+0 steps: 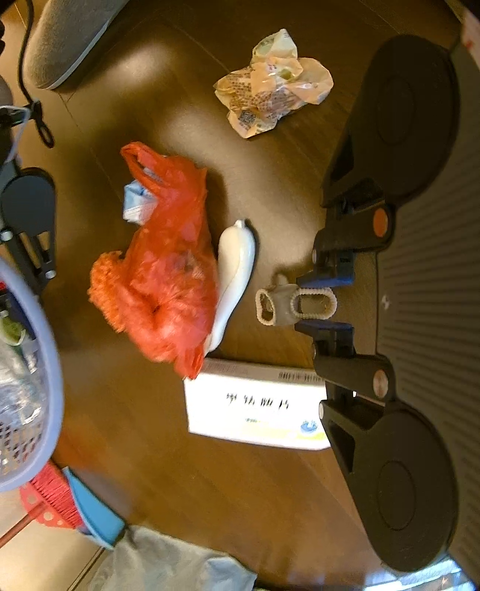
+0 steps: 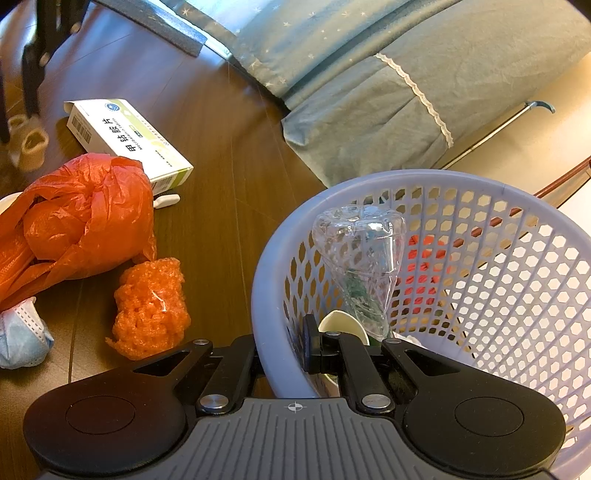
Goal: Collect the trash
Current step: 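Carry the hair tie over the wastebasket and release it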
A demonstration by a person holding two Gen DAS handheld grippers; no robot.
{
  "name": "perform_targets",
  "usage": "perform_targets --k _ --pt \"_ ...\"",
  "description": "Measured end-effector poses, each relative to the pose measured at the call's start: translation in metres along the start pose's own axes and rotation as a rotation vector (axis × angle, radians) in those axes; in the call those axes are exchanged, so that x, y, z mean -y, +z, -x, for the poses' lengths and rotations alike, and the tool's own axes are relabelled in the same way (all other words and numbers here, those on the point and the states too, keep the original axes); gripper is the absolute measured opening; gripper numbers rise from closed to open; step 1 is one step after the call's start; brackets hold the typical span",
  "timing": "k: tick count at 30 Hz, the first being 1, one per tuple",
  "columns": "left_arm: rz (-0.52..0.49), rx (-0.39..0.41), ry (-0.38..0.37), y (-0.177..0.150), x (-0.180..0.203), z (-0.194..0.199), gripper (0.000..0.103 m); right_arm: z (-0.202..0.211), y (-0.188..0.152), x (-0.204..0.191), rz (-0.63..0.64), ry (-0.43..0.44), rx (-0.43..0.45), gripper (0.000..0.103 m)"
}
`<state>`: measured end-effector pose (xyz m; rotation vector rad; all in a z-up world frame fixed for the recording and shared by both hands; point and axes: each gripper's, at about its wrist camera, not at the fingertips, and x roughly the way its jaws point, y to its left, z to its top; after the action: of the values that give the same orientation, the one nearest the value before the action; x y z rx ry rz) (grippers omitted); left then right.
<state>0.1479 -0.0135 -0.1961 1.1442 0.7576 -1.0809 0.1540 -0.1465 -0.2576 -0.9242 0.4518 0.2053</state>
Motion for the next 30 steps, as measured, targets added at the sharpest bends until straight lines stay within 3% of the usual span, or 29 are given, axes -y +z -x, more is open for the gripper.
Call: perform_targets --k 15,22,30 --pt "-0.003 0.178 0.163 0.071 -0.053 0.062 0.014 -0.001 0.001 0.001 -0.004 -0.001 0.002 0.003" --pt "-0.077 0.278 0.187 0.122 -0.063 0.083 0.014 -0.001 0.002 0.0 -0.01 -0.001 0.003 0.003" --pt "-0.164 0.353 0.193 0.178 -0.066 0.08 0.014 -0.003 0.005 0.001 -0.018 -0.001 0.008 0.003"
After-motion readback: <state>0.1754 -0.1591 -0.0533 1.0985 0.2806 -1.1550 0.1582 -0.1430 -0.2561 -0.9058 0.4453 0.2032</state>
